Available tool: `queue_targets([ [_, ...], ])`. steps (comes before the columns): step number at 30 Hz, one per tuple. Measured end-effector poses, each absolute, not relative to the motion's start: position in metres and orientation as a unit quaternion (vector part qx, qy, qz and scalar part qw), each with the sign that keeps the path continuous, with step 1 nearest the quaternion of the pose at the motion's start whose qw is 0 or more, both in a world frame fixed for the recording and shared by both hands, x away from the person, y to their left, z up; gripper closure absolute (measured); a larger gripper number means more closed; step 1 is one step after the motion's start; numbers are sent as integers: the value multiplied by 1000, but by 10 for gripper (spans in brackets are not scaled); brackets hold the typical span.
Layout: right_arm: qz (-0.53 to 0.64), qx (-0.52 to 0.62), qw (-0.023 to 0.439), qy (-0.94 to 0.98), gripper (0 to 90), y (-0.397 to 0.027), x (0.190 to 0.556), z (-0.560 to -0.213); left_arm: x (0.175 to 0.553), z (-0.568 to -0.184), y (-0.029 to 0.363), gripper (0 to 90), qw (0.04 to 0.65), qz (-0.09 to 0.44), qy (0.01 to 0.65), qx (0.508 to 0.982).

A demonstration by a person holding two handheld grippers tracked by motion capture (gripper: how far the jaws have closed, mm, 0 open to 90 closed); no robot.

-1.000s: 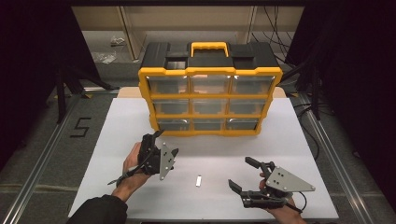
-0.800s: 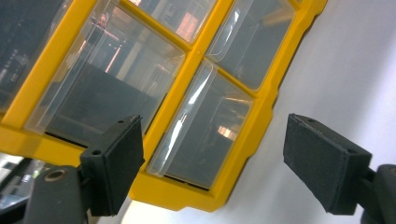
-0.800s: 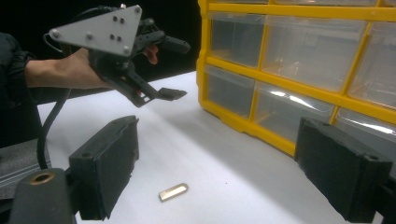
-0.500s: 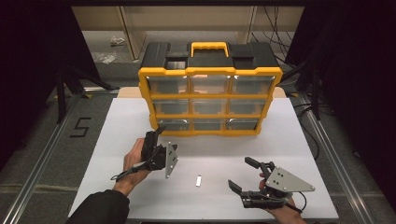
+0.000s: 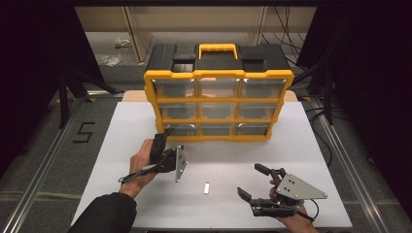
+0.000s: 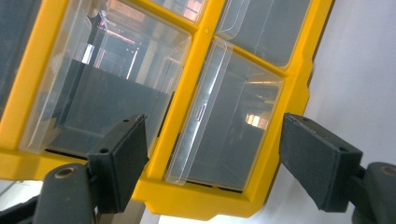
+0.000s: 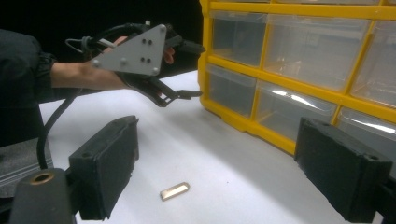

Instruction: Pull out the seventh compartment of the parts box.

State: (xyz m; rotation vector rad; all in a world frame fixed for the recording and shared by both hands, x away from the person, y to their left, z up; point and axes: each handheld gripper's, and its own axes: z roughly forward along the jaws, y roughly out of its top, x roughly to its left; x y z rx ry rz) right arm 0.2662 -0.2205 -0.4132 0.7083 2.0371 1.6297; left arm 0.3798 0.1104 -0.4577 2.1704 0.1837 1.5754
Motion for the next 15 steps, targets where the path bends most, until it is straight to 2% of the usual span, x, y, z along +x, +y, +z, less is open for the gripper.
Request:
queue_targets([
  [15,588,255,217,736,148,-220,266,-413,391,-464,104,257,211,581,50,784],
])
